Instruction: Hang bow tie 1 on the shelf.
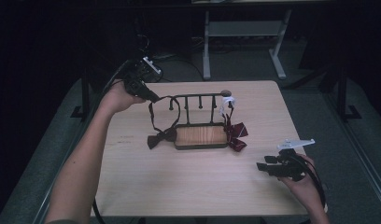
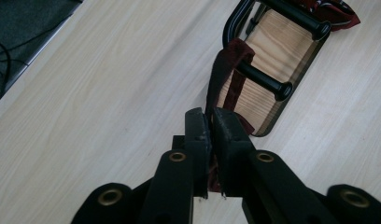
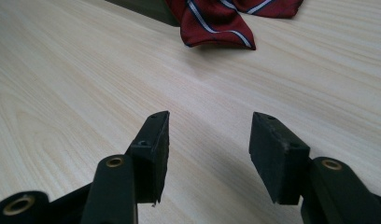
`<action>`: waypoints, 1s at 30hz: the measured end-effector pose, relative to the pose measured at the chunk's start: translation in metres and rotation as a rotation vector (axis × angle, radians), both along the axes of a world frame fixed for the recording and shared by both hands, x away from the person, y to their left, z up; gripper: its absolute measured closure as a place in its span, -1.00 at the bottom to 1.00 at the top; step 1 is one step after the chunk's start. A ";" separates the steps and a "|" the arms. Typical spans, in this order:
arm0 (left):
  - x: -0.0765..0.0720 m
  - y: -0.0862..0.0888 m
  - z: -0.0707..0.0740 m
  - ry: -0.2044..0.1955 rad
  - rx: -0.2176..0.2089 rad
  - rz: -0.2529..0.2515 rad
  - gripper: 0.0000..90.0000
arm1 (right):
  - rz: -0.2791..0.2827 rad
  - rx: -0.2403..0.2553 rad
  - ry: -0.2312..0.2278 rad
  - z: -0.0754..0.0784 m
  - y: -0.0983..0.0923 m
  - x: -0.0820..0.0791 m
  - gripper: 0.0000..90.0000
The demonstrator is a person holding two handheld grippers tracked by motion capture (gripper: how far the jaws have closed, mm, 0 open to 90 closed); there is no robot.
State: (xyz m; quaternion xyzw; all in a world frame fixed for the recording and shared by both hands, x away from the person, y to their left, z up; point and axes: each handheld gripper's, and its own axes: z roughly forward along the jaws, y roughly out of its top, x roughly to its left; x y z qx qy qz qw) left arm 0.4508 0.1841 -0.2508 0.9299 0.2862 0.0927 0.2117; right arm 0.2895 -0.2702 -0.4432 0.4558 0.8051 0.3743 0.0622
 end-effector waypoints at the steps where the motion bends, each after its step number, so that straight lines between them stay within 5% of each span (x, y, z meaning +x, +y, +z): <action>1: -0.001 0.000 0.000 0.000 -0.002 0.003 0.83 | 0.000 0.000 0.000 0.000 0.000 0.000 0.06; 30: -0.022 0.009 -0.001 -0.007 -0.015 -0.012 0.52 | -0.026 0.004 0.011 -0.004 -0.006 0.001 0.00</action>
